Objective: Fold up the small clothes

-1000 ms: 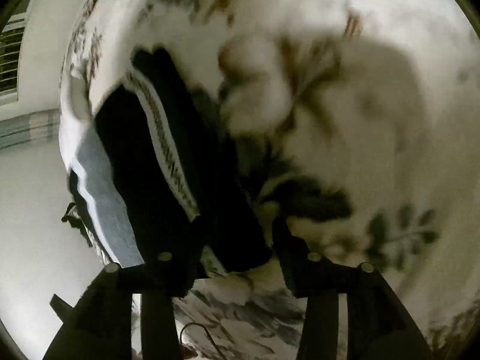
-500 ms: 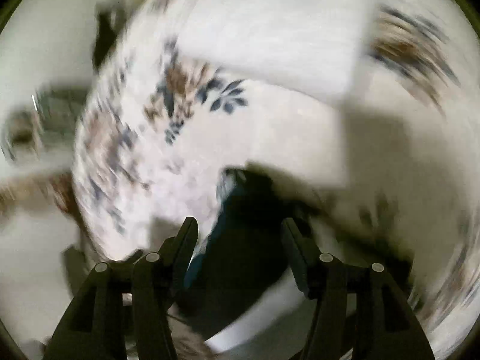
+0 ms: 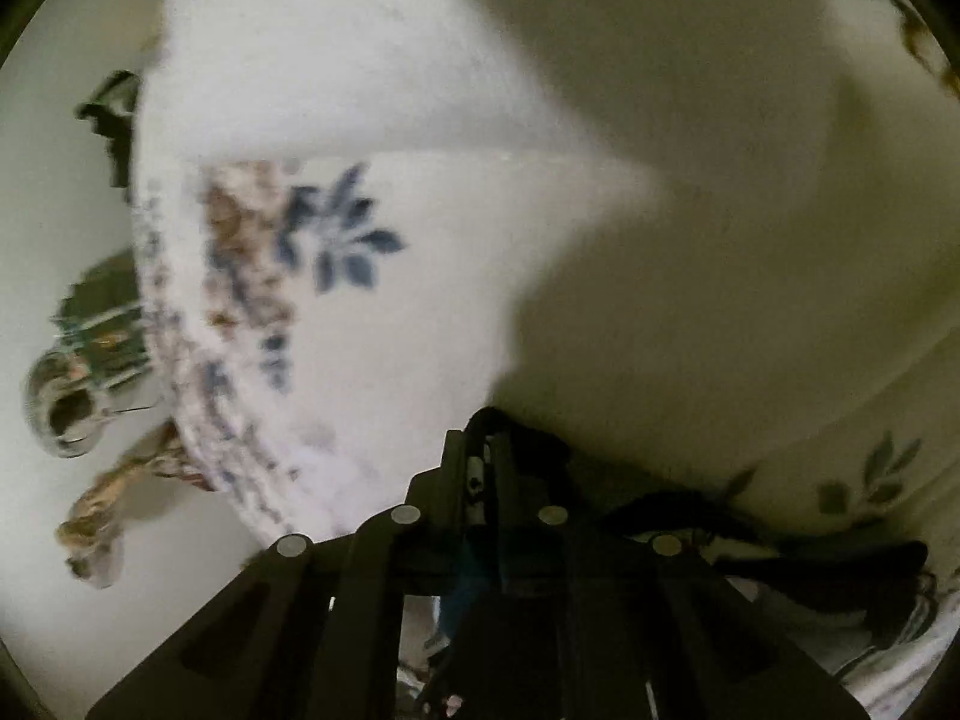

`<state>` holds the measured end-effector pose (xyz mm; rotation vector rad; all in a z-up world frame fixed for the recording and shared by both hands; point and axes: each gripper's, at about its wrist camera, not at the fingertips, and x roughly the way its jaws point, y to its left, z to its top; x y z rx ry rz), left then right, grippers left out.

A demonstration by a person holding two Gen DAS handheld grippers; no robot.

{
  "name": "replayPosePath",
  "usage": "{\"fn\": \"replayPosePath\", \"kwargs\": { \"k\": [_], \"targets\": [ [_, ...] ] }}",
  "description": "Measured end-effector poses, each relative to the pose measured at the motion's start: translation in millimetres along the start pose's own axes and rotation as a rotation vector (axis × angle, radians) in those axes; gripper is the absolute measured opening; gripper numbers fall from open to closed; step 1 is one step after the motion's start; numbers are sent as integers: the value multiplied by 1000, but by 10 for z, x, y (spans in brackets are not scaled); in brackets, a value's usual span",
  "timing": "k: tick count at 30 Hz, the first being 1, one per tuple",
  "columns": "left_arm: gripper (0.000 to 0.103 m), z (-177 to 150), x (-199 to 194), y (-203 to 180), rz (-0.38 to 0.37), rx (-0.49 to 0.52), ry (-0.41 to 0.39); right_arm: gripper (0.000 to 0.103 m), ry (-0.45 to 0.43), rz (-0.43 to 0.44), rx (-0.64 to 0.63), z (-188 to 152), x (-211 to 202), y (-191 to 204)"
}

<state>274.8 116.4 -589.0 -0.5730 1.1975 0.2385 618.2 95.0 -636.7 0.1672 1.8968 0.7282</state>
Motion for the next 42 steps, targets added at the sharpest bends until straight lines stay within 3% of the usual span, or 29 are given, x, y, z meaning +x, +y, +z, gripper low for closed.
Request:
{"fn": "replayPosePath", "kwargs": {
  "k": [2, 3, 6, 9, 13, 17, 19, 20, 21, 27, 30, 32, 34, 36, 38, 40, 42],
  "targets": [
    [103, 43, -118, 11, -12, 18, -16, 69, -117, 46, -7, -267, -419, -139],
    [103, 64, -164, 5, -16, 27, -24, 71, -203, 41, -4, -501, -722, -314],
    [103, 125, -261, -29, -38, 54, -35, 75, -318, 24, 88, -1085, -1166, -908],
    [103, 174, -273, -92, -62, 81, -32, 78, -360, 9, 234, -1680, -1243, -1676],
    [103, 208, -192, -187, -70, 111, -15, 78, -333, 90, 391, -2171, -817, -2436],
    [103, 347, -110, -327, -69, 145, -10, 78, -341, 287, 428, -2245, -298, -2735],
    [103, 441, -65, -411, -58, 169, -15, 72, -402, 377, 456, -2228, -163, -2797],
    [103, 473, -52, -439, -51, 177, -17, 39, -416, 390, 465, -2210, -95, -2774],
    [103, 508, -38, -476, -44, 184, -19, 14, -430, 418, 465, -2208, -87, -2757],
    [103, 712, -39, -659, -39, 207, -44, 13, -646, 277, 307, -2409, -725, -2299],
    [103, 767, -27, -729, -32, 220, -57, 13, -661, 213, 271, -2384, -860, -2269],
    [103, 788, 5, -744, -28, 217, -61, 13, -599, 181, 283, -2283, -785, -2387],
    [103, 800, 49, -728, -21, 204, -55, 17, -489, 147, 339, -2184, -646, -2622],
    [103, 800, 85, -687, -20, 188, -45, 44, -434, 160, 394, -2159, -560, -2763],
    [103, 787, 100, -620, -33, 171, -36, 53, -452, 242, 425, -2288, -581, -2884],
    [103, 771, 132, -541, -65, 158, -16, 67, -461, 342, 447, -2469, -582, -3056],
    [103, 750, 220, -445, -132, 133, 34, 72, -431, 436, 465, -2561, -479, -3206]
  ]
}}
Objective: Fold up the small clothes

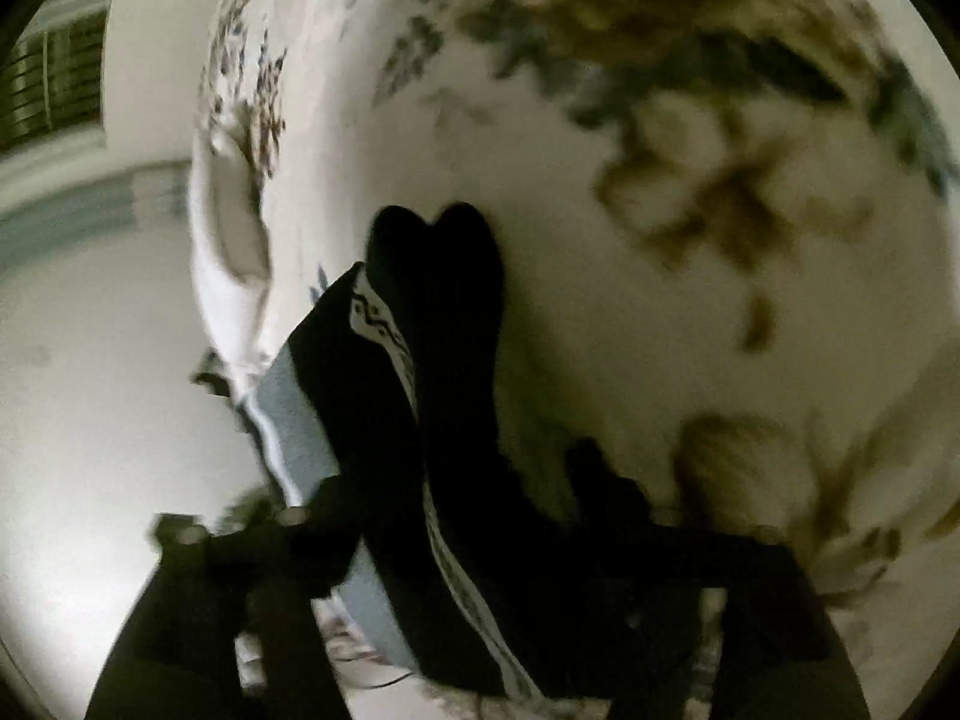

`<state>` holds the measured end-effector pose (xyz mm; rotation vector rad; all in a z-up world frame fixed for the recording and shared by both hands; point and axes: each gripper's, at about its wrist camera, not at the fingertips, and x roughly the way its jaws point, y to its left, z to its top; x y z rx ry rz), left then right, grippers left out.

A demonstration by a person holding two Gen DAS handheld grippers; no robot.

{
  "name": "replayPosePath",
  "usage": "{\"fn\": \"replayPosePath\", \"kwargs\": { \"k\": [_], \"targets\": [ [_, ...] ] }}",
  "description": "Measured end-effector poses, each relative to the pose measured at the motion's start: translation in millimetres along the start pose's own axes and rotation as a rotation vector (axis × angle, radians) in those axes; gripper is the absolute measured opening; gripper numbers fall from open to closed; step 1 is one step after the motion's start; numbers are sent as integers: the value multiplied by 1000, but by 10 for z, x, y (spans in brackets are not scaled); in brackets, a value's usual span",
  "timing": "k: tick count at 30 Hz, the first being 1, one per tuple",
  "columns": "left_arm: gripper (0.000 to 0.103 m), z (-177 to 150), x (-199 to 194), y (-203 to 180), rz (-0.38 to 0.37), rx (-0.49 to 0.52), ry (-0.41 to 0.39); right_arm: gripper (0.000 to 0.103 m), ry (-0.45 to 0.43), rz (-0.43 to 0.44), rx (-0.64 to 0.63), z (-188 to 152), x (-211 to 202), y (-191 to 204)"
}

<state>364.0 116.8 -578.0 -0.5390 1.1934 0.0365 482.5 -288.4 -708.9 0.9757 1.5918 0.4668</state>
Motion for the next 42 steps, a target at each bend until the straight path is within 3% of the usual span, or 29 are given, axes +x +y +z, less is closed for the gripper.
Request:
{"fn": "replayPosePath", "kwargs": {
  "k": [4, 6, 9, 14, 15, 16, 17, 18, 20, 25, 28, 33, 38, 42],
  "targets": [
    [103, -75, 292, 228, -215, -118, 119, 72, 157, 110, 12, -53, 270, -235],
    [103, -82, 385, 277, -296, -161, 131, 73, 224, 150, -24, -68, 426, -177],
    [103, -39, 455, 197, -352, -145, 133, 76, 306, 205, -48, -91, 666, -46],
    [103, 25, 560, -83, -373, -64, 151, 76, 347, 178, -86, -124, 931, 115],
    [97, 34, 557, -131, -376, -51, 142, 71, 333, 164, -97, -148, 938, 152],
    [70, 39, 543, -192, -376, -32, 136, 65, 326, 157, -111, -173, 936, 179],
    [44, 46, 533, -249, -367, -10, 139, 48, 317, 139, -134, -212, 928, 215],
    [41, 46, 495, -271, -357, 0, 134, 38, 302, 126, -143, -241, 910, 231],
    [33, 80, 389, -299, -345, 13, 114, 33, 269, 115, -167, -307, 853, 278],
    [30, 185, 96, -285, -343, 39, 75, 27, 196, 89, -211, -518, 643, 555],
    [30, 397, -140, -251, -354, 53, 43, 26, 160, 109, -242, -599, 511, 889],
    [30, 1031, -521, -177, -372, 79, -8, 26, 101, 136, -301, -534, 438, 1574],
    [30, 1937, -740, 11, -370, 105, -72, 26, 49, 157, -345, -236, 597, 2314],
    [31, 2619, -592, 290, -347, 103, -93, 26, 24, 132, -381, 213, 958, 2834]
  ]
}}
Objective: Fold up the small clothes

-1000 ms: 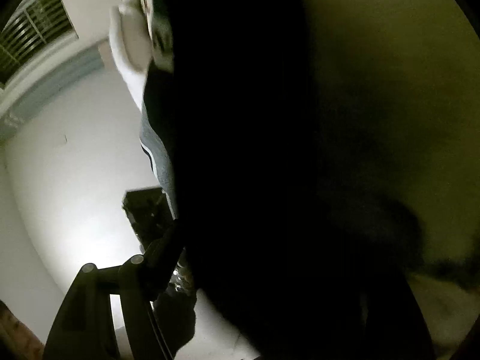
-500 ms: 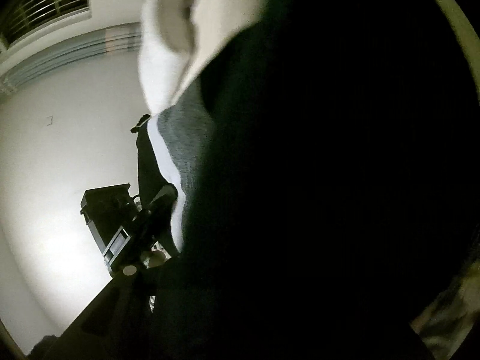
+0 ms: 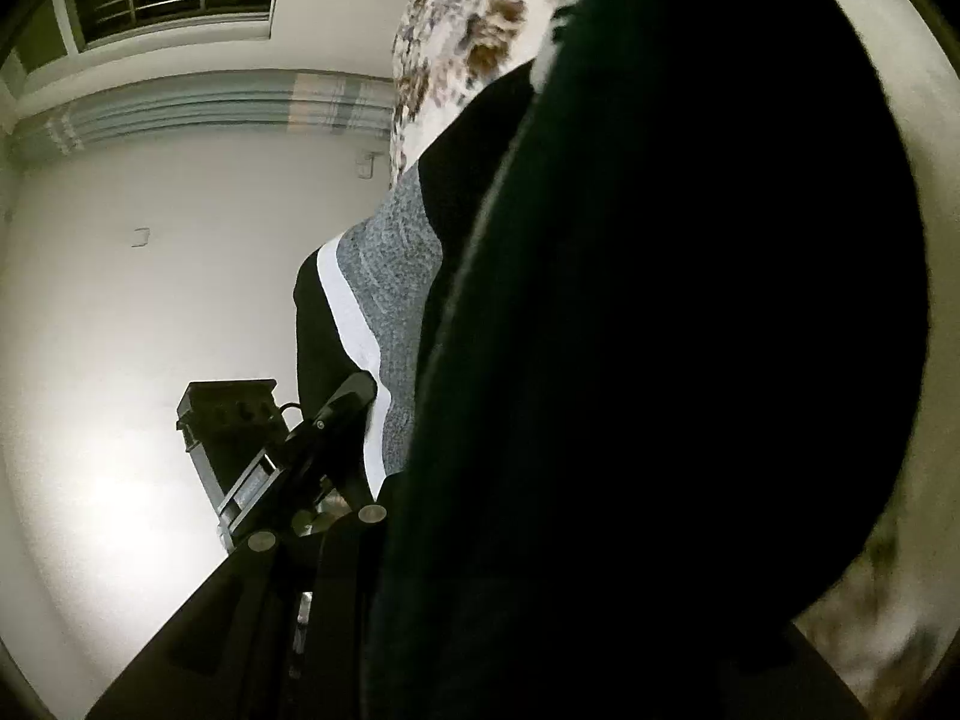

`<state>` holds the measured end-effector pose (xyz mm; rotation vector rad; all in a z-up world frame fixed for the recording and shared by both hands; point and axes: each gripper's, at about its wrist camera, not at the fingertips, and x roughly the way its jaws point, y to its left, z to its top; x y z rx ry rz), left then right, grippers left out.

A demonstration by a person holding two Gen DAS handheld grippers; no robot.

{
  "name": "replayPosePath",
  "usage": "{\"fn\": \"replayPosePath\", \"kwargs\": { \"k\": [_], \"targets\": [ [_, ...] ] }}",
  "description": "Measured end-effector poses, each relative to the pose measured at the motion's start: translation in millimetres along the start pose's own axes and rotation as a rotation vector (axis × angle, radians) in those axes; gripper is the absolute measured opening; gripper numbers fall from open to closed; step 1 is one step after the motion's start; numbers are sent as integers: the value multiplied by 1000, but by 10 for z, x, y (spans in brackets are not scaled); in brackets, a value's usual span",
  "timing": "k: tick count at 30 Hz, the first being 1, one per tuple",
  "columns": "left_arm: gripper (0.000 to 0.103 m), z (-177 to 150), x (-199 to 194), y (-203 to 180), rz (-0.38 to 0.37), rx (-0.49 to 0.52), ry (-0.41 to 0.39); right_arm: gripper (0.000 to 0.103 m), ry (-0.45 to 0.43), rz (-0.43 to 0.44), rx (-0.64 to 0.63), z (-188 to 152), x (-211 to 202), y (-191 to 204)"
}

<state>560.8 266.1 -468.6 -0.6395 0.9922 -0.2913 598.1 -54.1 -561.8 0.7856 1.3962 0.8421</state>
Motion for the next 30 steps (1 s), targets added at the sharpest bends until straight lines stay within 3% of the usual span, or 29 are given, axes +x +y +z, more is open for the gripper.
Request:
{"fn": "replayPosePath", "kwargs": {
  "k": [4, 10, 15, 16, 18, 20, 25, 30],
  "targets": [
    [32, 494, 332, 429, 56, 11, 26, 26, -14, -65, 7, 489, 418, -32],
    [43, 858, 806, 708, 157, 50, 136, 27, -22, -188, 40, 741, 592, -160],
    [60, 821, 679, 596, 245, 121, 136, 57, -5, -440, -11, 833, 280, -78],
    [69, 808, 637, 585, 271, 127, 128, 64, -9, -498, -21, 840, 208, -62],
    [79, 763, 553, 564, 343, 145, 88, 91, -45, -628, -54, 777, 190, 128],
    [98, 698, 450, 536, 398, 157, 46, 101, -91, -768, -71, 775, 89, 265],
    [103, 537, 208, 334, 537, 203, -26, 103, -206, -1033, -113, 452, -59, 544],
    [103, 275, -144, -8, 612, 225, -79, 103, -302, -1141, -148, 255, 68, 1027]
  ]
}}
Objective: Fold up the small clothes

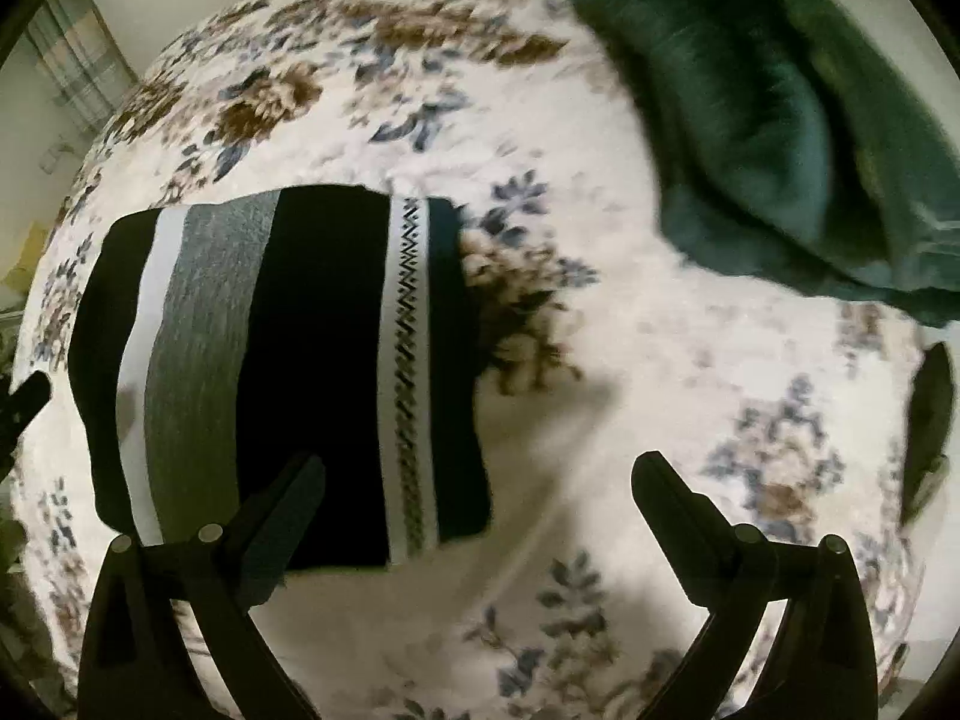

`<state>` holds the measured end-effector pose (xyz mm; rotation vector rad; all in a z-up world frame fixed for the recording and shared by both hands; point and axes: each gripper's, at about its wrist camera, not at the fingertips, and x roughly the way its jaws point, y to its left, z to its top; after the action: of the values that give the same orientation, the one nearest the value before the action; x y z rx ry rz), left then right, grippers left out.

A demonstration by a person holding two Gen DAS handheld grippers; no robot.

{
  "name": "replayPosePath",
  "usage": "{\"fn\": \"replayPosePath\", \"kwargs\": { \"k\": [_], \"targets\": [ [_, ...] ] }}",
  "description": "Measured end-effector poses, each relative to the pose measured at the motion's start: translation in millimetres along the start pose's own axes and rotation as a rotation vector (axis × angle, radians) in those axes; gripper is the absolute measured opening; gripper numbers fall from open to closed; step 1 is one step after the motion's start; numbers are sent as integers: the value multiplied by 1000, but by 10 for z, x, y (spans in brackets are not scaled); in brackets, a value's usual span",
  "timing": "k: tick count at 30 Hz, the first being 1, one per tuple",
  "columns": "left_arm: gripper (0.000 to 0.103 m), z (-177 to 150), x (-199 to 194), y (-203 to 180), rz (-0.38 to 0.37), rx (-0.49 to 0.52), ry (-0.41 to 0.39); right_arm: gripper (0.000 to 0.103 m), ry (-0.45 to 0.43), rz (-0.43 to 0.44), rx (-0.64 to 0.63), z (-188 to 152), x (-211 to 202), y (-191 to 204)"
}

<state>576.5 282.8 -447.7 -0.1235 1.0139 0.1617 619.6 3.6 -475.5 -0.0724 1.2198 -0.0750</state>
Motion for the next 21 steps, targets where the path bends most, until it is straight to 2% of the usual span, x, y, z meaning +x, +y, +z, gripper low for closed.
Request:
{"fn": "replayPosePath", "kwargs": {
  "k": [8, 14, 21],
  "targets": [
    [103, -318, -1144, -188, 10, -20, -84, 103, -152, -47, -16, -608, -1297, -258],
    [103, -580, -2112, -290, 2, -19, -156, 103, -221, -41, -23, -1045, -2238, -449],
    [103, -928, -3178, -380, -6, -1, -231, 103, -341, -22, -36, -1596, -3463, -521]
  ]
}}
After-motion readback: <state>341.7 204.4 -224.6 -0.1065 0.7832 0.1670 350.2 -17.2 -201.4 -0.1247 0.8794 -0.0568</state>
